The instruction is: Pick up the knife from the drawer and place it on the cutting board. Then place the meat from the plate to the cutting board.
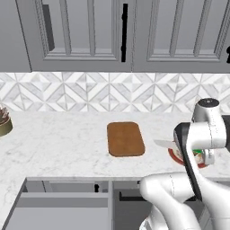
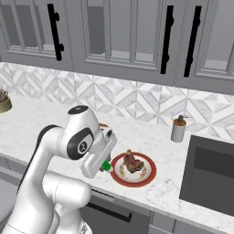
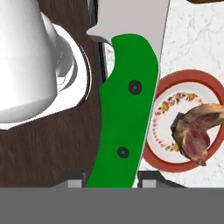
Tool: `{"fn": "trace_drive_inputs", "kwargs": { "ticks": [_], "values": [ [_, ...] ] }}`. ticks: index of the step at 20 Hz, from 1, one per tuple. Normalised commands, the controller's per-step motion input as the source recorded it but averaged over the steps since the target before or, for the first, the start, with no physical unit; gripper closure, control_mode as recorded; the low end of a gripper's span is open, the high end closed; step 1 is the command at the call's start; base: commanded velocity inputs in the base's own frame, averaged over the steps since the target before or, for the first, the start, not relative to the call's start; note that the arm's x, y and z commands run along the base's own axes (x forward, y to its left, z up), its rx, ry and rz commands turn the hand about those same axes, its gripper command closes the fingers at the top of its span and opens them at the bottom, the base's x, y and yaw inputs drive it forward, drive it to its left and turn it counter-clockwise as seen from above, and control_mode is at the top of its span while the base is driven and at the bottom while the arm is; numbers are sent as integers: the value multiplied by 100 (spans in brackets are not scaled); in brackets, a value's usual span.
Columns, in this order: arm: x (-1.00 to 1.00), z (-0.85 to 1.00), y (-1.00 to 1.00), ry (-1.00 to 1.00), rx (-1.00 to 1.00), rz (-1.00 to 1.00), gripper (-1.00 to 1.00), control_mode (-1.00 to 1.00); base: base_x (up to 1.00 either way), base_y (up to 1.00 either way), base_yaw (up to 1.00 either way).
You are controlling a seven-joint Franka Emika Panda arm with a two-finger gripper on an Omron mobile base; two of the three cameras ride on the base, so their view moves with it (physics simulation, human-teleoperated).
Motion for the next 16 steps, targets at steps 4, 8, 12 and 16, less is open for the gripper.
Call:
{"fn": "trace_drive_inputs", "kwargs": {
  "ticks": [4,8,12,16],
  "values": [
    [27,0,22,0,1,1,100,-100,7,0,0],
    [85,0,93,11,0,12,100,-100,0,0,0],
    [100,0,89,23,-2,9,100,-100,0,0,0],
    [100,0,46,24,-1,3,100,-100,0,0,0]
  ]
}}
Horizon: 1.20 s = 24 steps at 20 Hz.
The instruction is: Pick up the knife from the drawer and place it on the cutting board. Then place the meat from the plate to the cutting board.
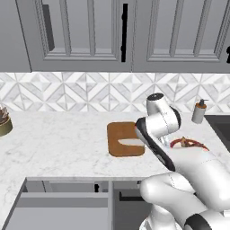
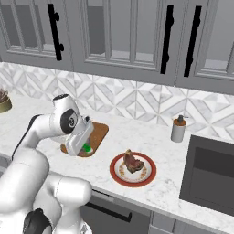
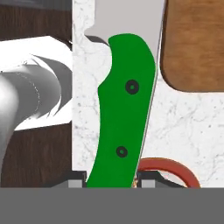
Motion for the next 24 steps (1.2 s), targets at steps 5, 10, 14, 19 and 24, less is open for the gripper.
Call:
{"fn": "trace_drive_inputs", "kwargs": {
  "ticks": [5,10,14,19,24],
  "values": [
    [83,-13,7,0,0,0,100,-100,0,0,0],
    [79,-21,17,7,0,0,100,-100,0,0,0],
    [73,-28,10,14,0,0,100,-100,0,0,0],
    [69,-34,6,6,0,0,100,-100,0,0,0],
    [52,-47,0,2,0,0,100,-100,0,0,0]
  ]
}}
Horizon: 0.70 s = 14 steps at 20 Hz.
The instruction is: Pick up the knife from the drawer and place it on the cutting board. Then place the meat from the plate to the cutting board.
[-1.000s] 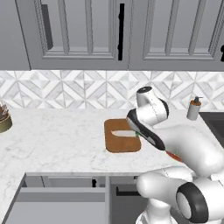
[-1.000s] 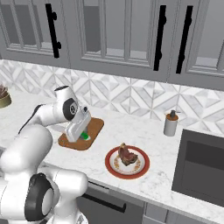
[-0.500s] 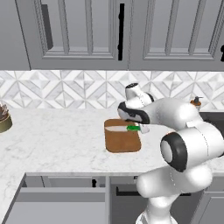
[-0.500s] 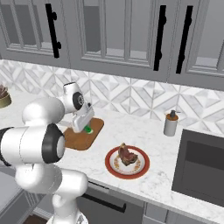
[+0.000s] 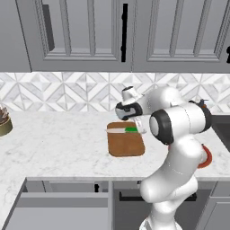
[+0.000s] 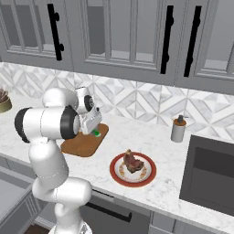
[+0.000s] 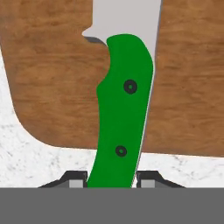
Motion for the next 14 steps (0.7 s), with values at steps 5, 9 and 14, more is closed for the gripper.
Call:
{"fn": "trace_drive_inputs", "kwargs": {
  "ticks": [5,9,14],
  "values": [
    [37,-42,0,0,0,0,100,-100,0,0,0],
    [25,-34,0,0,0,0,100,-100,0,0,0],
    [23,-27,0,0,0,0,100,-100,0,0,0]
  ]
}}
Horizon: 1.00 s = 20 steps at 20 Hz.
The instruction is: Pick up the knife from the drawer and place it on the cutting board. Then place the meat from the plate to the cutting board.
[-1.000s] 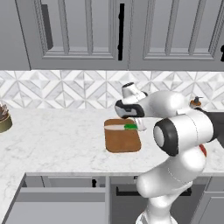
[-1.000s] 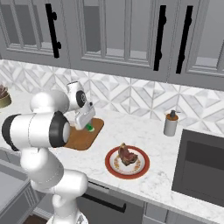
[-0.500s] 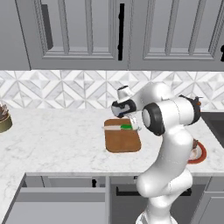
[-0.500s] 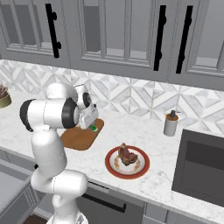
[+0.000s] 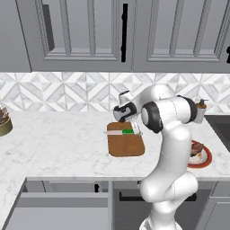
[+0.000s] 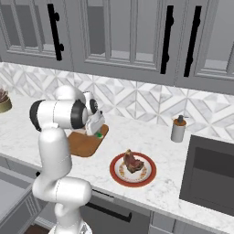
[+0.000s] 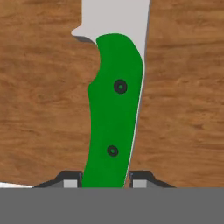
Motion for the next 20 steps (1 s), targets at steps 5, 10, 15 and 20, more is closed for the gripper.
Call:
{"fn": "trace_drive_inputs", "kwargs": {
  "ticks": [5,10,15,20],
  "values": [
    [4,-26,0,-3,0,0,-100,-100,0,0,0],
    [-21,2,-1,-15,0,-4,-100,-100,0,0,0],
    [-63,19,-14,-13,0,-13,-100,-100,0,0,0],
    [-59,1,-17,0,1,-33,-100,-100,0,0,0]
  ]
}}
